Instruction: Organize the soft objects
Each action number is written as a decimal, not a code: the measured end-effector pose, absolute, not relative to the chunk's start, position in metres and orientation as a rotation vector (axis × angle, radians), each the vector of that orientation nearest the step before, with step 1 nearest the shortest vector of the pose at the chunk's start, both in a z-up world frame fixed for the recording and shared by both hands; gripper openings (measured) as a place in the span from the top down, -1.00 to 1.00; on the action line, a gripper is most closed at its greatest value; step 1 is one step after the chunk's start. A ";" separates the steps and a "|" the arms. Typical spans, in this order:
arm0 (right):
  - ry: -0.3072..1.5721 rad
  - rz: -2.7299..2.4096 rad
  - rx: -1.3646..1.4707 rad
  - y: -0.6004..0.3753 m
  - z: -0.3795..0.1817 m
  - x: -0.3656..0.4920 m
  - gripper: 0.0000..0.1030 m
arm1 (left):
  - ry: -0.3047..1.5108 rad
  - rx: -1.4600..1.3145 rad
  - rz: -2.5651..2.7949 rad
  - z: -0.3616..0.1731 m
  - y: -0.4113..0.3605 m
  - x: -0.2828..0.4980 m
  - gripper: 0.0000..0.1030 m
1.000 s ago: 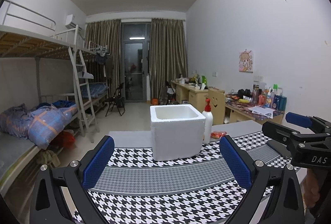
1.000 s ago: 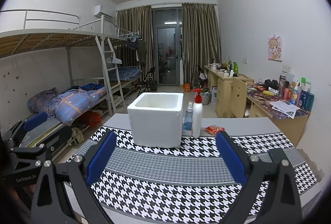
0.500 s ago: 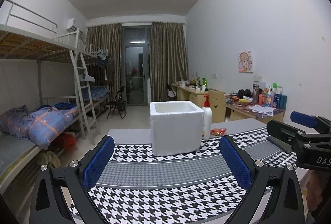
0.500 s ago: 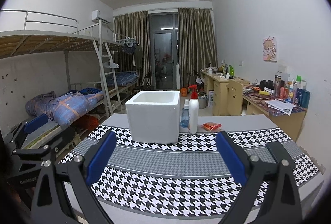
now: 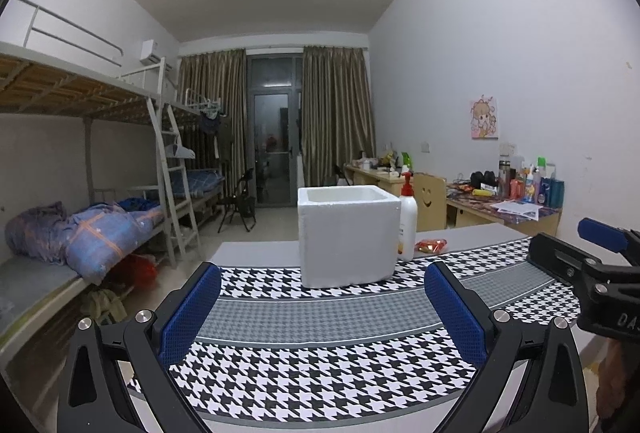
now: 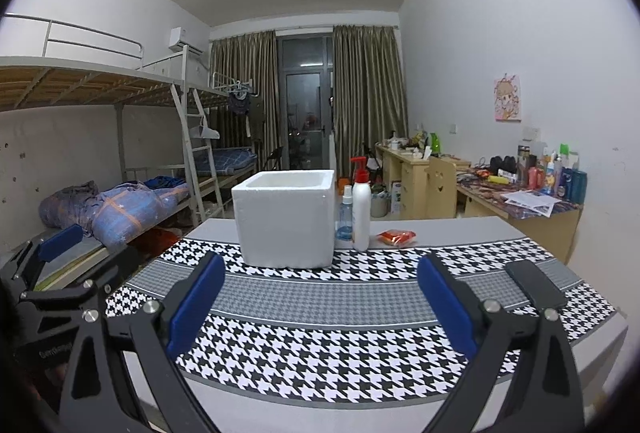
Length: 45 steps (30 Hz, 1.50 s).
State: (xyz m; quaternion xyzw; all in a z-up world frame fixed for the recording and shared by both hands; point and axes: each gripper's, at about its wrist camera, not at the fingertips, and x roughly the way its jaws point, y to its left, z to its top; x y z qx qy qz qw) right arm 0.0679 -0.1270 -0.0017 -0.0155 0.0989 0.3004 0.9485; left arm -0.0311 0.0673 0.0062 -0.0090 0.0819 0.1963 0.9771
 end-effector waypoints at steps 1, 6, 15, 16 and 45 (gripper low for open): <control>0.198 0.608 -0.030 -0.128 -0.003 0.067 -0.92 | 0.167 -0.023 0.390 0.005 0.068 -0.031 -0.98; 0.194 0.606 -0.005 -0.135 -0.005 0.065 -0.92 | 0.175 -0.043 0.366 -0.001 0.069 -0.035 -0.98; 0.193 0.610 -0.005 -0.128 -0.016 0.056 -0.92 | 0.187 -0.045 0.368 -0.011 0.067 -0.041 -0.98; 0.191 0.609 -0.003 -0.128 -0.018 0.055 -0.92 | 0.190 -0.045 0.368 -0.012 0.067 -0.041 -0.98; 0.205 0.603 0.011 -0.140 -0.031 0.045 -0.92 | 0.204 -0.028 0.356 -0.018 0.052 -0.046 -0.98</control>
